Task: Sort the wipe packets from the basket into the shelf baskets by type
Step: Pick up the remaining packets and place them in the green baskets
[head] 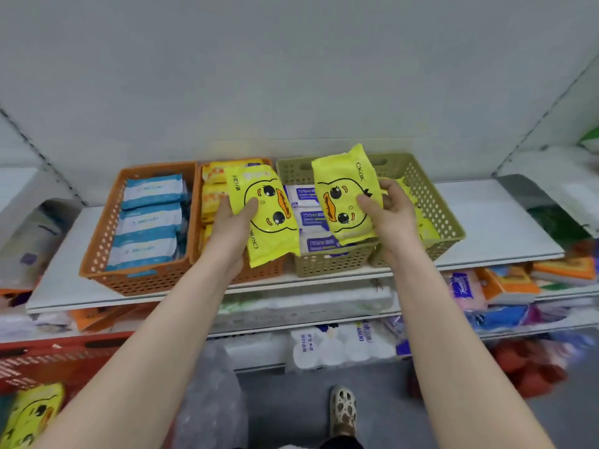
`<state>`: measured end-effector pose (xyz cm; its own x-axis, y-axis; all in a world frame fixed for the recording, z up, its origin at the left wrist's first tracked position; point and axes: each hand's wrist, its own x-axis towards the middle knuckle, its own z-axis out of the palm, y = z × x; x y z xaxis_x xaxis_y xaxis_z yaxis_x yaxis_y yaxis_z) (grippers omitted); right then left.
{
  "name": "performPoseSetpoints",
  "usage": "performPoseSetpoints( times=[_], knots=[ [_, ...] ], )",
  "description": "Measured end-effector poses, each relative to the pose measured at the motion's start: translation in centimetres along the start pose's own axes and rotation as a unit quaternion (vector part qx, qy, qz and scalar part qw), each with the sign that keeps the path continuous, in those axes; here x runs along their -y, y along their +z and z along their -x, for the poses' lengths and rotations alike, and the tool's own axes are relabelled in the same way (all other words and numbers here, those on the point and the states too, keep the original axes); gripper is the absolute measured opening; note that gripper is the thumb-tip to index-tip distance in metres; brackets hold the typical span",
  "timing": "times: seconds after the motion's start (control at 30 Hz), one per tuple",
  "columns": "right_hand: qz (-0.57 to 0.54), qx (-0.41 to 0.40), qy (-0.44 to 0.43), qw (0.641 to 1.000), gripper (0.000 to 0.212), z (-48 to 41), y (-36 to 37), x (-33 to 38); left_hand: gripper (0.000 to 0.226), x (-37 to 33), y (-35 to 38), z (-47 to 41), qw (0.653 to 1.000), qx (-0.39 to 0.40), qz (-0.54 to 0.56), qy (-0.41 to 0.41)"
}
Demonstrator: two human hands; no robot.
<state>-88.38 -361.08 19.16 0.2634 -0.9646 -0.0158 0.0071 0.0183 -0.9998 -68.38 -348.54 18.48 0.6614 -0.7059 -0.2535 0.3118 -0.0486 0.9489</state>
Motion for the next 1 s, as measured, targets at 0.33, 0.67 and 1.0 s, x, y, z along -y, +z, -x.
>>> performPoseSetpoints(
  times=[0.33,0.67,1.0],
  knots=[
    [0.433,0.024,-0.114,0.894,0.026,-19.0,-12.1,-0.2,0.033,1.0,13.7,-4.6,0.999,-0.028,0.033,-0.004],
    [0.664,0.275,-0.187,0.670,0.049,-28.0,-8.3,-4.0,0.033,1.2,17.2,-7.2,0.994,-0.104,0.014,-0.017],
    [0.697,0.273,-0.106,0.655,0.055,-22.2,-7.8,-7.8,0.027,2.4,18.3,-7.8,0.995,-0.094,0.002,-0.039]
  ],
)
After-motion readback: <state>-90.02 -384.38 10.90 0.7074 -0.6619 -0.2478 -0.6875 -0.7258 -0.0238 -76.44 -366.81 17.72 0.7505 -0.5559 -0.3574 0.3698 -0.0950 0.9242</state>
